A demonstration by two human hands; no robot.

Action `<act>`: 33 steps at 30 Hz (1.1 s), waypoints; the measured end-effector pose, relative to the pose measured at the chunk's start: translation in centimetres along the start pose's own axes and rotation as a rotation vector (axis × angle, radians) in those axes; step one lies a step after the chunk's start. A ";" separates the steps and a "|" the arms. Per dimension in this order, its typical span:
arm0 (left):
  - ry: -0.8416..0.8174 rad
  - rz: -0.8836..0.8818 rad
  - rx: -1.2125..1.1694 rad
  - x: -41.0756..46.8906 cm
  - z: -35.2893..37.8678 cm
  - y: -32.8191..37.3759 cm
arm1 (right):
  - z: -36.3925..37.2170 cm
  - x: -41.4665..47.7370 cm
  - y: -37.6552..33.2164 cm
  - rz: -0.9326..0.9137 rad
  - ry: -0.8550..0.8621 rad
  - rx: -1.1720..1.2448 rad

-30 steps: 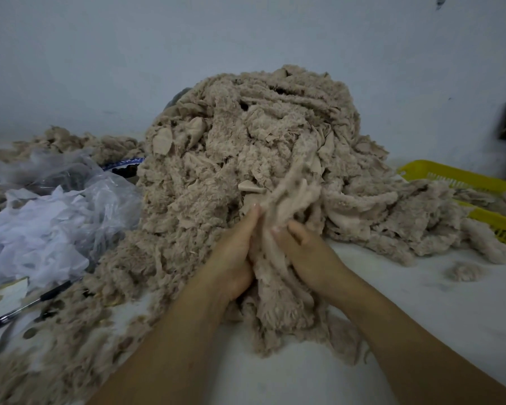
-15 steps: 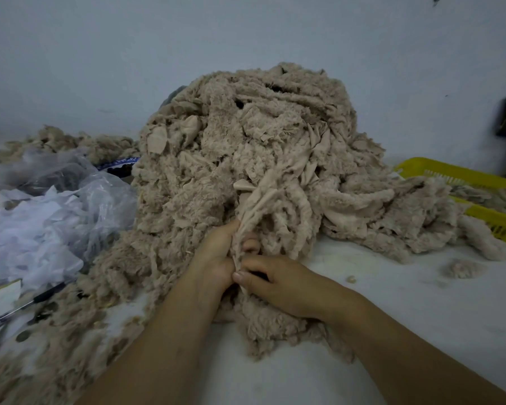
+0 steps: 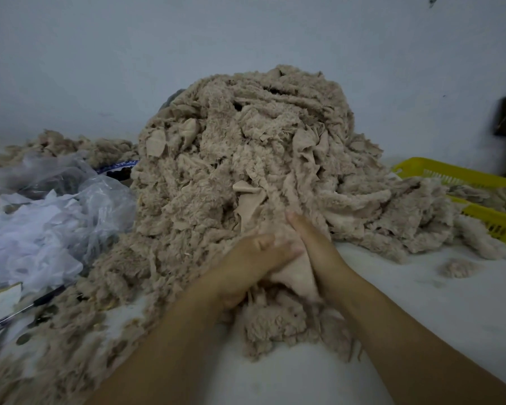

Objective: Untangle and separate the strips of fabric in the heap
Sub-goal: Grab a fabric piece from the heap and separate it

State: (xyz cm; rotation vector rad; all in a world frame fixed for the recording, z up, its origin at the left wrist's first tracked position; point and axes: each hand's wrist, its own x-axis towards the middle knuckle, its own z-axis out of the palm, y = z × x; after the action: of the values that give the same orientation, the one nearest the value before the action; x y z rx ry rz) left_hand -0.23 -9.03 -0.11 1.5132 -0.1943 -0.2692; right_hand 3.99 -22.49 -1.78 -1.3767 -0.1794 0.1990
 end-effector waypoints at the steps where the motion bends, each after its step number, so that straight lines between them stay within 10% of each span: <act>1: -0.024 -0.007 0.054 0.0 0.4 -0.3 | -0.4 0.1 0.0 0.022 0.014 0.006; 13: 0.319 -0.024 -0.439 1.3 -1.9 -0.2 | -1.6 0.9 -0.5 -0.111 0.275 0.072; 20: 0.269 0.020 -0.423 1.0 -1.9 -0.5 | 0.5 0.0 0.9 -0.093 -0.097 -0.218; 28: 0.253 0.080 -0.550 1.5 -2.3 0.1 | 0.2 -0.1 0.4 -0.057 0.038 -0.267; 33: 0.236 0.185 -0.825 1.5 -3.3 0.2 | 0.7 -1.4 0.8 -0.052 -0.364 -0.518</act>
State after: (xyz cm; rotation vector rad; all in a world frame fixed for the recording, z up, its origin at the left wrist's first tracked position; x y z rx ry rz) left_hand 2.14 -6.33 -0.13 0.6915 -0.0207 -0.0061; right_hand 2.49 -22.04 -2.42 -1.8392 -0.6022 0.3777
